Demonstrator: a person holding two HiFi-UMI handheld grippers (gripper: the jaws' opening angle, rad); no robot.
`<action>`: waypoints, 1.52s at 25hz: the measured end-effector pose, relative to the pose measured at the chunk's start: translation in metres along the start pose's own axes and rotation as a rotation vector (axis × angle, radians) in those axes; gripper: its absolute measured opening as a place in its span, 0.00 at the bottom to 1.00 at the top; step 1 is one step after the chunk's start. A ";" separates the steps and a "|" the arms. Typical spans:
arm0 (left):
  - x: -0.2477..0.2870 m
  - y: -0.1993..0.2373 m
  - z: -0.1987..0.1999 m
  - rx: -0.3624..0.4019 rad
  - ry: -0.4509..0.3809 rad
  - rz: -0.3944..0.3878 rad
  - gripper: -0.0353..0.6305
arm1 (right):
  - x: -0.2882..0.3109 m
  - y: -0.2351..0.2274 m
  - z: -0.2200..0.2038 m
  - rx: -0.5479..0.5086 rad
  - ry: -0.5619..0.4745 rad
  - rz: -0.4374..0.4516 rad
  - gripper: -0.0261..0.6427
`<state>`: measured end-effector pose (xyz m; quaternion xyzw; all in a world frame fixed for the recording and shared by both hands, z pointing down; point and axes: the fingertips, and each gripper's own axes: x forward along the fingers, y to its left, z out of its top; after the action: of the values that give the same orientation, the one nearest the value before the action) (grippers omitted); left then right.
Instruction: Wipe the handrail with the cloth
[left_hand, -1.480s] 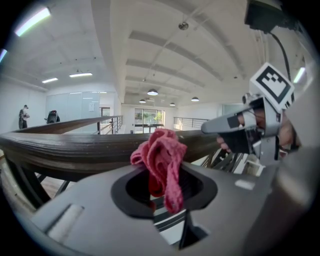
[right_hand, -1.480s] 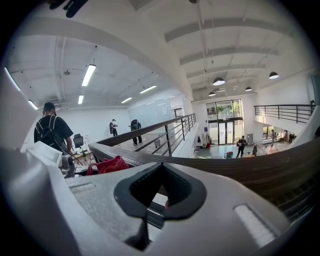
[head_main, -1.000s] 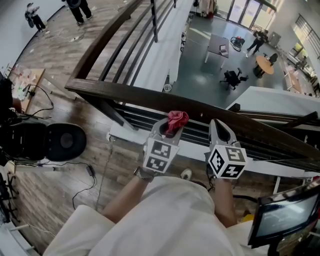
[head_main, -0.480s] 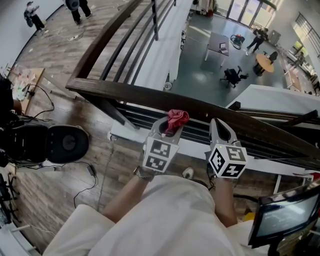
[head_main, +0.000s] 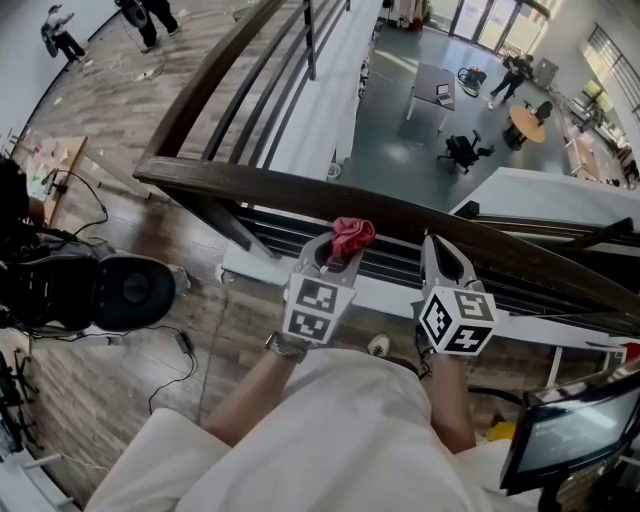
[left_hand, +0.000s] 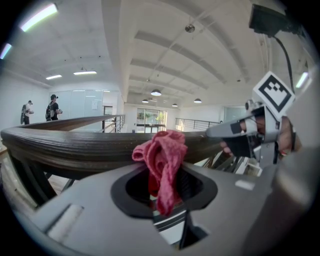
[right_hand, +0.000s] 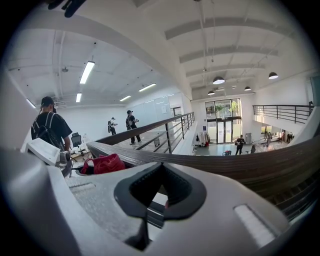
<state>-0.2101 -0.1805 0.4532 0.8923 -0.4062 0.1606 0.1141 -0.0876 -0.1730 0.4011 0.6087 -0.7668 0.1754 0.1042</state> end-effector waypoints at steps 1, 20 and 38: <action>-0.002 0.002 0.000 -0.002 -0.001 0.000 0.24 | 0.000 0.002 0.001 0.000 -0.001 -0.003 0.04; -0.012 0.045 -0.009 -0.016 -0.006 0.002 0.24 | 0.019 0.029 -0.004 -0.005 0.001 -0.028 0.04; -0.016 0.053 -0.009 -0.038 -0.014 0.059 0.24 | 0.019 0.034 -0.014 -0.006 0.021 -0.016 0.04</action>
<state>-0.2624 -0.2001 0.4596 0.8787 -0.4361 0.1498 0.1234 -0.1253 -0.1780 0.4159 0.6127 -0.7612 0.1784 0.1155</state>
